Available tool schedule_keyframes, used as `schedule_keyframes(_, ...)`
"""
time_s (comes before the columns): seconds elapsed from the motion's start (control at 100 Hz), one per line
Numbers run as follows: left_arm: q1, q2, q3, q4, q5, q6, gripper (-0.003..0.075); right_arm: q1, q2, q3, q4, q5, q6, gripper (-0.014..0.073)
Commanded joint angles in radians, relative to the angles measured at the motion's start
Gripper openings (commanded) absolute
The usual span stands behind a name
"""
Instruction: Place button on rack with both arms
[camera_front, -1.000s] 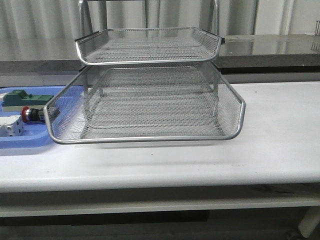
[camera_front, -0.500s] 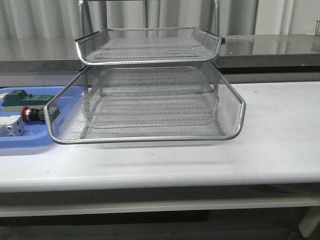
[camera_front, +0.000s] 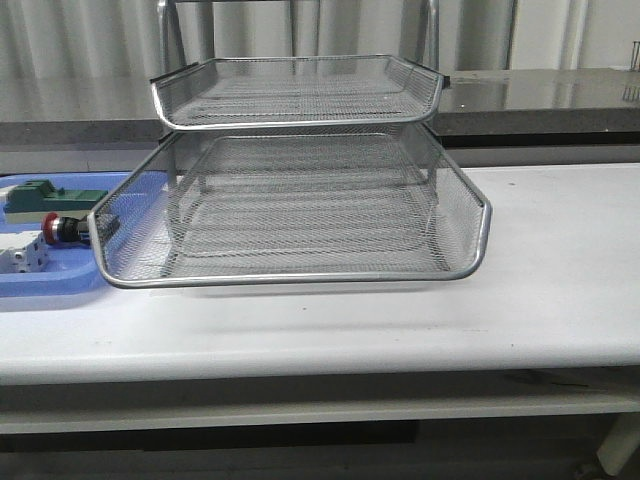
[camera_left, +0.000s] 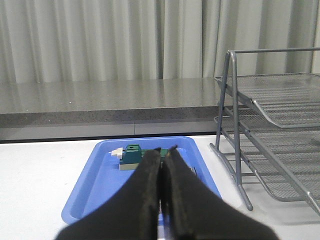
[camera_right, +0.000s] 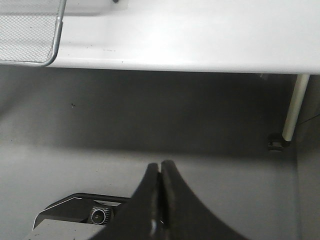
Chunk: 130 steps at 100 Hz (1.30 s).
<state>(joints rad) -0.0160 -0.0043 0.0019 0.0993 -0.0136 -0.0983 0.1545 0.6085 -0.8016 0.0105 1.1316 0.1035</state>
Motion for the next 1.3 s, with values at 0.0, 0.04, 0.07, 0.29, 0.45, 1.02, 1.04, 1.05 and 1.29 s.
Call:
schedule_keyframes(0.0, -0.001, -0.035, 0.045, 0.0, -0.078, -0.009, -0.002, 0.0, 0.001, -0.035, -0.011, -0.04, 0.003, -0.0067)
schedule_keyframes(0.04, -0.001, -0.035, 0.045, 0.0, -0.078, -0.009, -0.002, 0.0, 0.001, -0.035, -0.011, -0.04, 0.003, -0.0067)
schedule_keyframes(0.07, -0.001, -0.035, 0.045, 0.0, -0.078, -0.009, -0.002, 0.0, 0.001, -0.035, -0.011, -0.04, 0.003, -0.0067)
schedule_keyframes(0.29, -0.001, -0.035, 0.045, 0.0, -0.078, -0.009, -0.002, 0.0, 0.001, -0.035, -0.011, -0.04, 0.003, -0.0067)
schedule_keyframes(0.45, -0.001, -0.035, 0.045, 0.0, -0.078, -0.009, -0.002, 0.0, 0.001, -0.035, -0.011, -0.04, 0.003, -0.0067)
schedule_keyframes(1.02, -0.001, -0.018, -0.005, -0.149, -0.172, -0.009, -0.002, 0.0, 0.001, -0.035, -0.011, -0.04, 0.003, -0.0067)
schedule_keyframes(1.04, -0.001, -0.011, -0.015, -0.171, -0.167, -0.009, -0.002, 0.0, 0.001, -0.035, -0.011, -0.04, 0.003, -0.0067)
schedule_keyframes(1.05, -0.001, -0.007, -0.019, -0.182, -0.163, -0.009, -0.002, 0.0, 0.001, -0.035, -0.011, -0.04, 0.003, -0.0067)
schedule_keyframes(1.29, -0.001, 0.193, -0.199, -0.201, -0.103, -0.006, -0.002, 0.0, 0.001, -0.035, -0.011, -0.04, 0.003, -0.0067)
